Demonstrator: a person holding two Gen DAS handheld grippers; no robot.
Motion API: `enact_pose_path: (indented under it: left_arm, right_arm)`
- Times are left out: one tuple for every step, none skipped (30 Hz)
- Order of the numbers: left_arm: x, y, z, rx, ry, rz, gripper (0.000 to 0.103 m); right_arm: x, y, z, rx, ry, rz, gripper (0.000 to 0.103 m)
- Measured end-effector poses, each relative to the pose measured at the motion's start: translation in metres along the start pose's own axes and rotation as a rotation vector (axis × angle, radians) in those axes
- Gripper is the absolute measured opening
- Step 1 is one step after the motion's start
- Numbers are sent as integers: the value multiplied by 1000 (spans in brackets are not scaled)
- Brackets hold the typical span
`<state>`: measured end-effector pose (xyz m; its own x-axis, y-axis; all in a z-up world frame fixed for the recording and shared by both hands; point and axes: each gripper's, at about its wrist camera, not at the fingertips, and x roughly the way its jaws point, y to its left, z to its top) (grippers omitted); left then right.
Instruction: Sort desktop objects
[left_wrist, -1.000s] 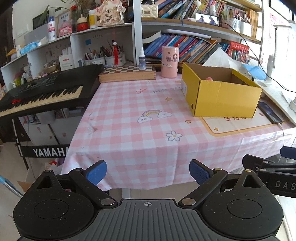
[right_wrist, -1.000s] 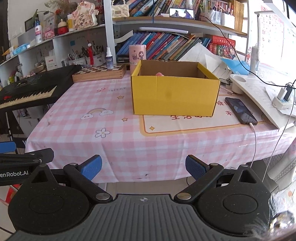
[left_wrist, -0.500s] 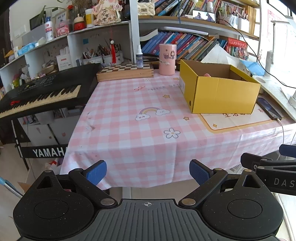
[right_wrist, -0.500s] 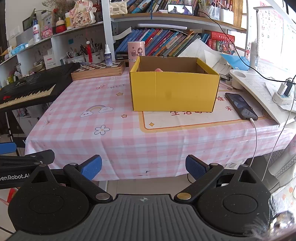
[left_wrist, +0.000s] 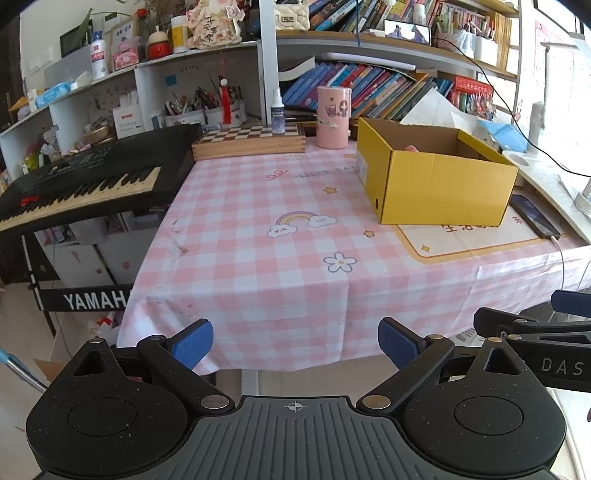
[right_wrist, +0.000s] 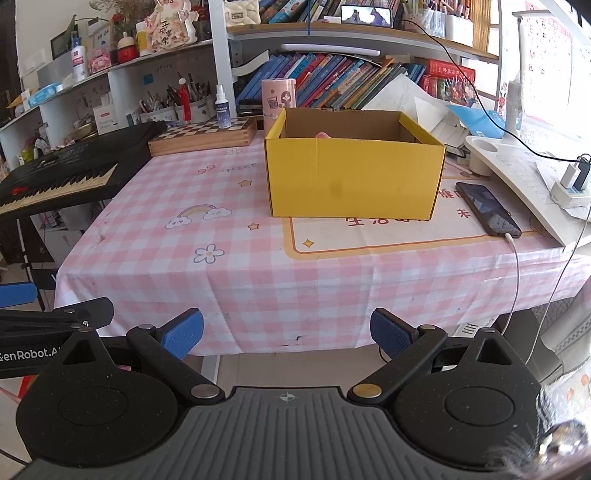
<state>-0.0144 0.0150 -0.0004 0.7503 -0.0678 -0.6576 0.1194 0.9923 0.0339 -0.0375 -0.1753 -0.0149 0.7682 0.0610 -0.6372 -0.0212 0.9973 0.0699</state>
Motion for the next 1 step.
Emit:
enact_pose_path:
  left_arm:
    - [0, 0, 0, -2, 1, 3, 98]
  right_arm:
    - [0, 0, 0, 1, 2, 0, 97]
